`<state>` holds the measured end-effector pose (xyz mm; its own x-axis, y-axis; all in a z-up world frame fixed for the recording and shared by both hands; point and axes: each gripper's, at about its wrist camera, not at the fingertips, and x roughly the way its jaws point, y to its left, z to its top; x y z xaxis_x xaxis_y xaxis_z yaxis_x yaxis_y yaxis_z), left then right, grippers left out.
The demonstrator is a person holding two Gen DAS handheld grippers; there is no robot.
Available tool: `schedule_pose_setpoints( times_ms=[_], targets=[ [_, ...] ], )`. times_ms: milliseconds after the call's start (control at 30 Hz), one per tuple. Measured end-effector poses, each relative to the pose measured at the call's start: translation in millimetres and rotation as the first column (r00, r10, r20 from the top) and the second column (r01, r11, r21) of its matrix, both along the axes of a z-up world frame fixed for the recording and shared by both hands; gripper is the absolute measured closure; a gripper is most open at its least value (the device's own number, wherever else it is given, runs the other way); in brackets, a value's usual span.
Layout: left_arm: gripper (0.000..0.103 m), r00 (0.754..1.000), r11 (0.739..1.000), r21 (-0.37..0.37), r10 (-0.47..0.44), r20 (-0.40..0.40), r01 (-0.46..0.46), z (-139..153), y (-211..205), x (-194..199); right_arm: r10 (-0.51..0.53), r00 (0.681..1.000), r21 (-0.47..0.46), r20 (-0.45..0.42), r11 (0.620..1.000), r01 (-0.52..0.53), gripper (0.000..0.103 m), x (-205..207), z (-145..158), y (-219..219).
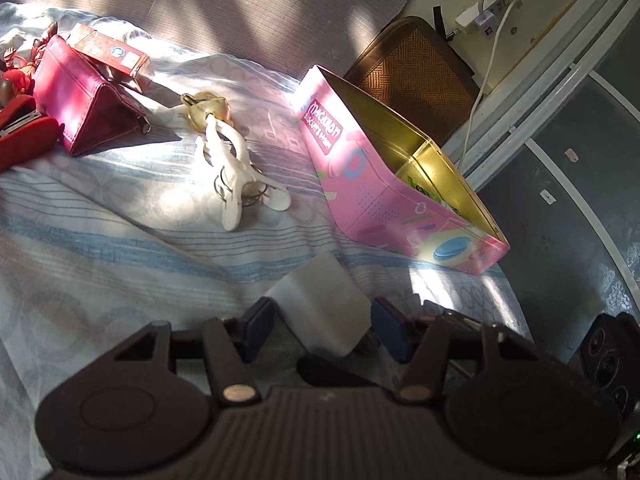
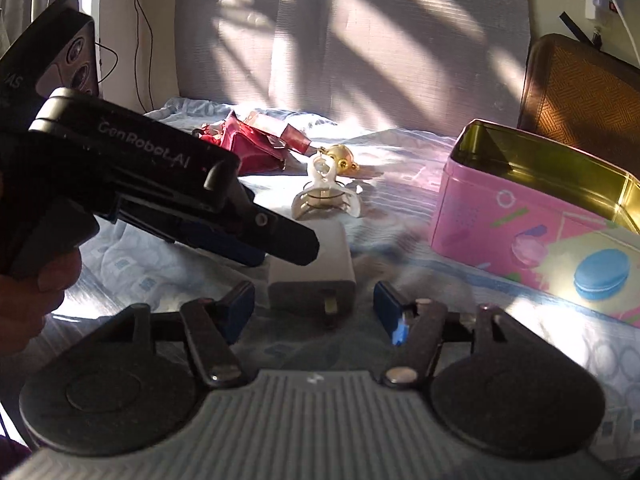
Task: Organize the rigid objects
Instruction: 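Lower the white charger into the pink tin and open the right gripper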
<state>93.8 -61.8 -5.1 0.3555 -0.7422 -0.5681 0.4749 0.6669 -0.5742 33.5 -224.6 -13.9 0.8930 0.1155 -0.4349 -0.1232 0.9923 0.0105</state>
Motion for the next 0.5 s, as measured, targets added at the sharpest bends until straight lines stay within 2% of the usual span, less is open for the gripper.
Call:
schedule_pose_setpoints(
  times_ms=[33, 133, 233, 300, 400, 500],
  targets=[
    [0.052, 1.000, 1.000, 0.011, 0.009, 0.014, -0.009, 1.2, -3.2, 0.1, -0.007, 1.000, 0.003, 0.001, 1.000, 0.007, 0.052, 2.6, -0.1, -0.7],
    [0.053, 0.999, 1.000, 0.010, 0.006, 0.043, -0.006, 14.8, -8.8, 3.5, -0.038, 0.999, 0.013, 0.038, 0.999, 0.038, 0.053, 2.2, 6.0, -3.1],
    [0.053, 0.993, 0.999, -0.043, -0.024, 0.114, 0.029, 50.4, -19.0, 14.4, -0.073, 0.987, -0.022, 0.140, 0.997, 0.077, 0.053, -5.1, 27.2, -10.2],
    [0.053, 0.983, 0.997, -0.052, -0.047, 0.177, 0.057, 75.4, -38.2, 25.5, -0.107, 0.973, -0.035, 0.204, 0.993, 0.117, 0.053, -4.5, 46.3, -22.5],
    [0.053, 0.959, 0.995, -0.014, -0.094, 0.267, 0.101, 98.2, -79.4, 47.1, -0.173, 0.951, -0.036, 0.256, 0.981, 0.189, 0.053, 5.2, 69.8, -48.4],
    [0.052, 0.958, 0.993, 0.038, -0.120, 0.261, 0.114, 93.3, -122.4, 82.3, -0.244, 0.944, -0.032, 0.221, 0.966, 0.257, 0.052, 33.1, 80.4, -77.9]
  ],
)
